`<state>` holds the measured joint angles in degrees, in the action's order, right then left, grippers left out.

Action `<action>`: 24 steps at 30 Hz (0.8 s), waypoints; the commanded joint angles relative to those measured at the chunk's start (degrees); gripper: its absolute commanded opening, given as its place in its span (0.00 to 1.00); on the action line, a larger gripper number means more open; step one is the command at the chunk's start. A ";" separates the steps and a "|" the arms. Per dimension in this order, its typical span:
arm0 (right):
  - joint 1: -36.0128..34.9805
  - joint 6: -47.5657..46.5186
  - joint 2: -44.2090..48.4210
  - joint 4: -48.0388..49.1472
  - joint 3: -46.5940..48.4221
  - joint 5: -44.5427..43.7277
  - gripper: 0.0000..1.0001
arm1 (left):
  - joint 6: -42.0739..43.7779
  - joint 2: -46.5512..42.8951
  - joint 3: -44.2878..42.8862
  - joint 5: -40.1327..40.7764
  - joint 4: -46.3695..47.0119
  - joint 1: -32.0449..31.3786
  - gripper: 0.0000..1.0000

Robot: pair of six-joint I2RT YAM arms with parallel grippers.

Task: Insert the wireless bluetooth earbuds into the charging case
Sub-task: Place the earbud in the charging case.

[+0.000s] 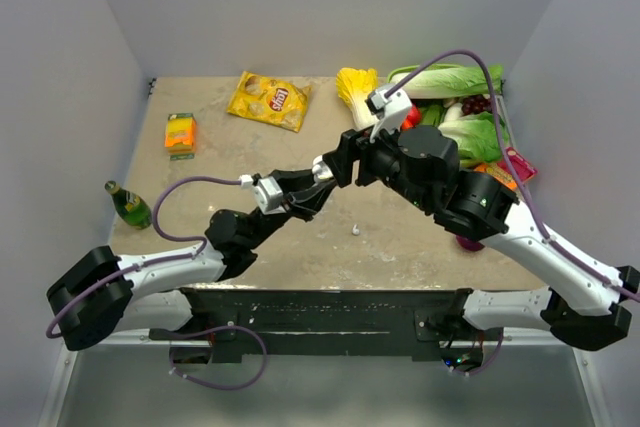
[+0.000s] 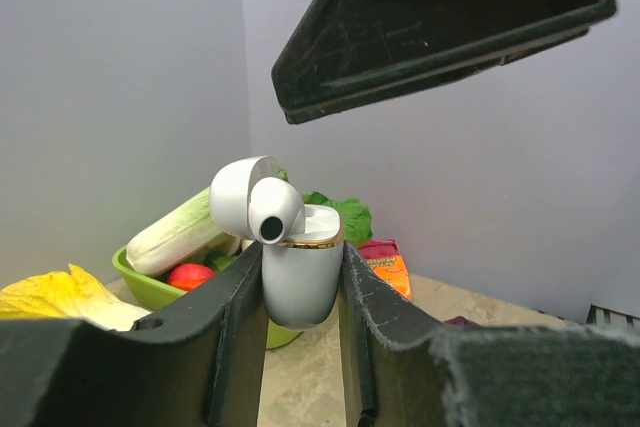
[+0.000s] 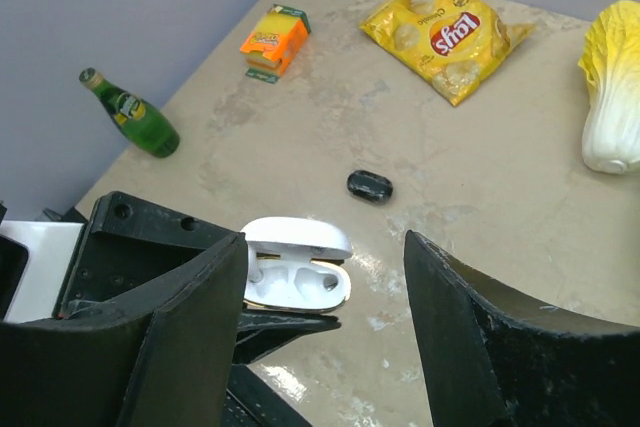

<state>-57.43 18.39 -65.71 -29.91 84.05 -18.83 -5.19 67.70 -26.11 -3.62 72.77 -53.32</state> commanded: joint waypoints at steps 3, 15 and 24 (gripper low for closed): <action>-2.42 0.77 -1.70 -1.99 4.81 -4.81 0.68 | 4.22 3.13 -4.82 3.53 5.01 0.15 0.00; -2.69 1.03 -4.60 -3.31 4.54 -10.17 0.67 | 4.75 5.34 -6.50 4.94 3.96 0.06 0.00; -2.60 1.47 -6.18 -2.17 4.72 -10.26 0.67 | 4.93 5.69 -7.73 5.81 1.06 0.06 0.00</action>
<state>-60.01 19.05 -71.94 -33.10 86.46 -26.81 -1.85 73.30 -31.07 0.95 71.57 -53.32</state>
